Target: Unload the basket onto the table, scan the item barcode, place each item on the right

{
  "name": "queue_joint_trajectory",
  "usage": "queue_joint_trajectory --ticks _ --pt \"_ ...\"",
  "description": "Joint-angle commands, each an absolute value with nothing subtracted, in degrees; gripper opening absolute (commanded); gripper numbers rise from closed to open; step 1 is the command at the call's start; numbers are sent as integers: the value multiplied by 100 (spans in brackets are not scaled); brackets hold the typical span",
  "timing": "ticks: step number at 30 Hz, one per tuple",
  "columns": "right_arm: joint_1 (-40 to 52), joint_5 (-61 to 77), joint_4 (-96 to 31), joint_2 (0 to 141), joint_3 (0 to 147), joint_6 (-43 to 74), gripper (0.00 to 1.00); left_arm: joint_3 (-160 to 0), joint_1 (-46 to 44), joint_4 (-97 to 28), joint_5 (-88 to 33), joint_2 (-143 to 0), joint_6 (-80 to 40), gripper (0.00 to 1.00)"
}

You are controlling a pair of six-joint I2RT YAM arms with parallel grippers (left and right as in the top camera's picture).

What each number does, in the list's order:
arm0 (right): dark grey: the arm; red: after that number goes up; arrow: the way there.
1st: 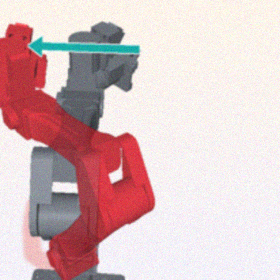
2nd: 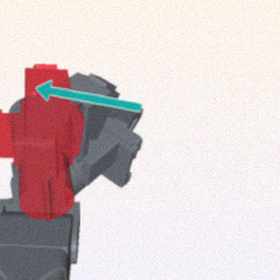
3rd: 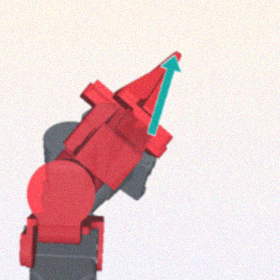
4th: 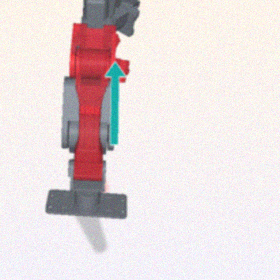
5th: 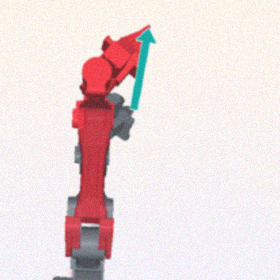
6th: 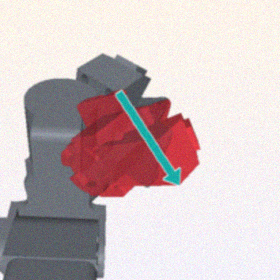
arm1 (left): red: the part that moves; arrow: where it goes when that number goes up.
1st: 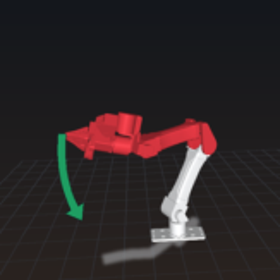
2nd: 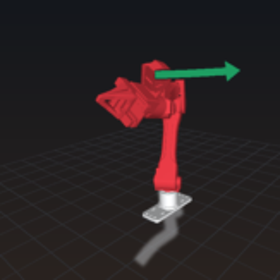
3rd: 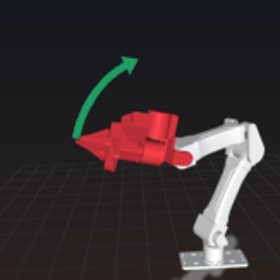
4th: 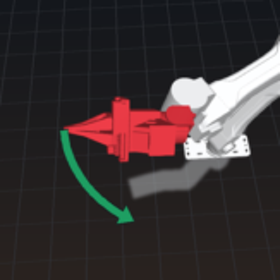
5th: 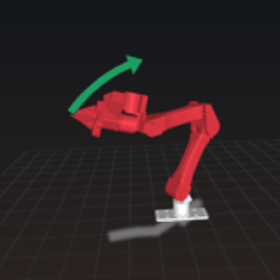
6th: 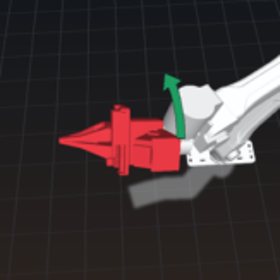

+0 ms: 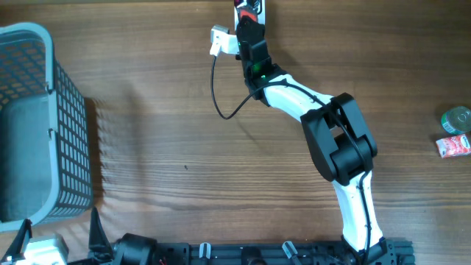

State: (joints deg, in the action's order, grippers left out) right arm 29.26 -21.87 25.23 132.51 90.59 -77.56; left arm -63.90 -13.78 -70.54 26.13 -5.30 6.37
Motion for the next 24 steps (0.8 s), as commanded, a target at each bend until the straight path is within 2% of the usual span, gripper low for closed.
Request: queue_joint_trajectory --ticks 1,24 --pt "2923 -2078 2792 13581 9188 -7979 5 -6375 -1402 -7054 2508 -534 751 100" --pt "2777 -1846 3098 13793 9194 -8088 5 -6375 -1402 -7052 2506 -534 705 100"
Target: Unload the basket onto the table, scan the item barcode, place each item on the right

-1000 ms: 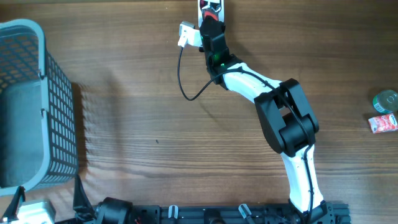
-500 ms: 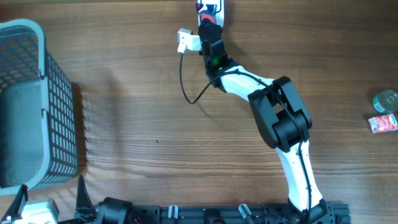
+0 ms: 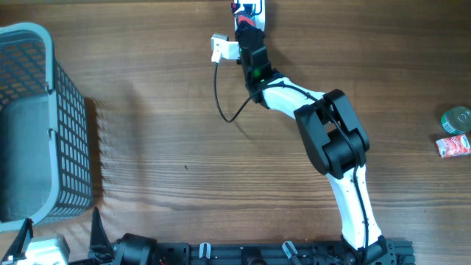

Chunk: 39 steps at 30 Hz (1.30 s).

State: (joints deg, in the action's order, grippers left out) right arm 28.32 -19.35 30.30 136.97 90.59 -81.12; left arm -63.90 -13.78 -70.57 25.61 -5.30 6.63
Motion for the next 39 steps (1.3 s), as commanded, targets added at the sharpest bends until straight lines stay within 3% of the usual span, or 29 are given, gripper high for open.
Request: queue_joint_trajectory --ticks 1,6,13,20,24,31,34,39 --pt "2794 -1894 3114 13793 9194 -8077 5 -6375 -1402 -7052 2506 -534 705 100" --pt "2961 -2475 3688 13705 9194 -7356 5 -6375 -1402 -7052 2510 -534 709 100" --pt "3129 -3430 3227 13047 9194 -7266 5 -6375 -1402 -6840 2508 -534 714 100" --pt "3087 -4423 1208 11907 9194 -5430 5 -6375 -1402 -5883 1813 -534 1319 100" --pt "2825 -4440 -635 11124 9194 -3542 4 -6375 -1400 -5937 1820 -534 1481 100" --pt "1629 -3806 -3288 10136 9194 -650 5 -6375 -1400 -5957 1688 -534 1481 100" --pt "746 -3098 -4045 10095 9190 -390 5 -6375 -1400 -5953 1424 -534 1481 100" --pt "-541 -1916 -4141 10180 9113 -399 5 -6377 -1398 -5905 1166 -534 1481 100"
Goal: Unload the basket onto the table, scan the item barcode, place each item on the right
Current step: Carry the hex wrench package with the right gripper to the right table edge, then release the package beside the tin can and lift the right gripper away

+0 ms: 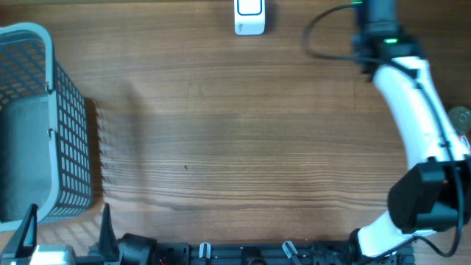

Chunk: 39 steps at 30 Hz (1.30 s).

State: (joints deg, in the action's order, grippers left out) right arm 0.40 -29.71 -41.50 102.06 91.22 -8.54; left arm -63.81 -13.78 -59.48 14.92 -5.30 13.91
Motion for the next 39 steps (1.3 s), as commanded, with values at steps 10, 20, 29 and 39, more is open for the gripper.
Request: queue_joint_trajectory --ticks 10,20,29,39 --pt "-1848 -1667 -3728 10578 8527 -377 5 -6375 -1400 -5905 1131 -534 1459 100" --pt "-2460 -1483 -3723 11504 8407 -148 5 -6377 -1400 -5907 1133 -534 1459 100" --pt "-2639 -919 -3699 11572 8407 -346 32 -6377 -1398 -5872 1135 -534 1457 100" --pt "-2687 -434 -3830 11522 8409 -349 100 -6399 -1380 -5824 878 -438 1177 100"
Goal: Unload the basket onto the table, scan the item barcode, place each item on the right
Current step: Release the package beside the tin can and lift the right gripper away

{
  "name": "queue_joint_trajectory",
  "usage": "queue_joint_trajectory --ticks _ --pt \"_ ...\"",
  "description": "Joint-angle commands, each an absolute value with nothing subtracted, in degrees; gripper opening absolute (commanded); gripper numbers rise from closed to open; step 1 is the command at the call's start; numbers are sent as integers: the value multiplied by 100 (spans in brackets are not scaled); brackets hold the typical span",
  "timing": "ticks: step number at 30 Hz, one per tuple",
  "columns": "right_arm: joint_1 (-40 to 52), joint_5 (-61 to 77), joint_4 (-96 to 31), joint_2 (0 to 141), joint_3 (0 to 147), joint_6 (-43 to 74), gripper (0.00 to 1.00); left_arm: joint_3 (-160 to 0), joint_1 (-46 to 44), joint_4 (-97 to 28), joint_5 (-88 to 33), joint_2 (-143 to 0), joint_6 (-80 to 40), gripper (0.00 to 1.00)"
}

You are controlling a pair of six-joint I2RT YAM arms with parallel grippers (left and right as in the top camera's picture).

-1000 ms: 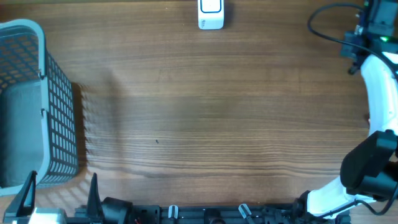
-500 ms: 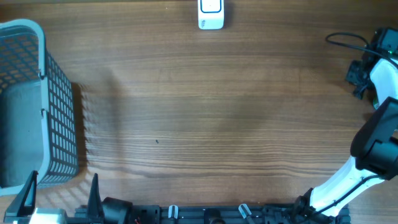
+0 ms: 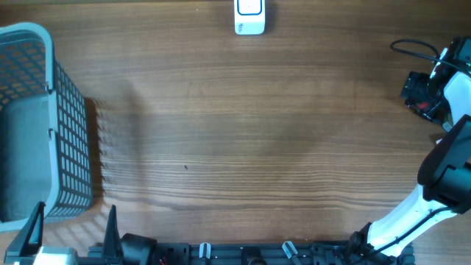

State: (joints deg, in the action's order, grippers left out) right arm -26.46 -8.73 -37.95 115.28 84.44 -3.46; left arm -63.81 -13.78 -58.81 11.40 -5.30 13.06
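The white barcode scanner [image 3: 249, 16] stands at the table's far edge, middle. My right gripper [image 3: 421, 94] is at the right edge, dark, with a red spot on its near side. Whether its jaws are open or shut does not show, nor whether anything is in them. My right arm [image 3: 449, 154] covers the spot just behind the gripper, and no item shows there. My left gripper [image 3: 71, 234] sits at the near left edge, its two black fingers [image 3: 112, 224] spread wide with nothing between them.
A tall grey mesh basket [image 3: 70, 125] fills the left side of the table. A black cable [image 3: 416, 48] loops off the right wrist near the far right. The robot base [image 3: 243, 254] runs along the near edge.
My right arm has moved from the far right edge, gripper past the top of the view, nearer and rightward to the table's right edge. The left fingers shifted slightly right.
At first my right gripper was at the white scanner on the far edge, with a green can and a red packet lying at the right edge. Then the arm was at the far right, clear of the scanner. Now it covers where those two items lay.
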Motion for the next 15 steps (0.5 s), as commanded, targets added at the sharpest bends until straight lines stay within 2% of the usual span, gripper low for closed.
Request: queue_joint_trajectory --ticks 1,5,8,13,15 --pt "-2687 -386 -3852 11500 8409 -368 100 -6414 -1345 -5804 882 -368 1177 100" --pt "-2687 -93 -3962 11207 8409 -543 100 -6471 -1031 -5896 895 -25 1181 100" --pt "-2685 434 -3986 10630 8409 -600 100 -6685 -462 -6202 781 -25 1463 100" --pt "-2648 1251 -4023 9465 8409 -593 100 -6783 456 -6213 1 -25 1806 100" --pt "-2578 1570 -4125 8879 8409 -585 100 -6855 541 -6246 -309 -25 1717 100"
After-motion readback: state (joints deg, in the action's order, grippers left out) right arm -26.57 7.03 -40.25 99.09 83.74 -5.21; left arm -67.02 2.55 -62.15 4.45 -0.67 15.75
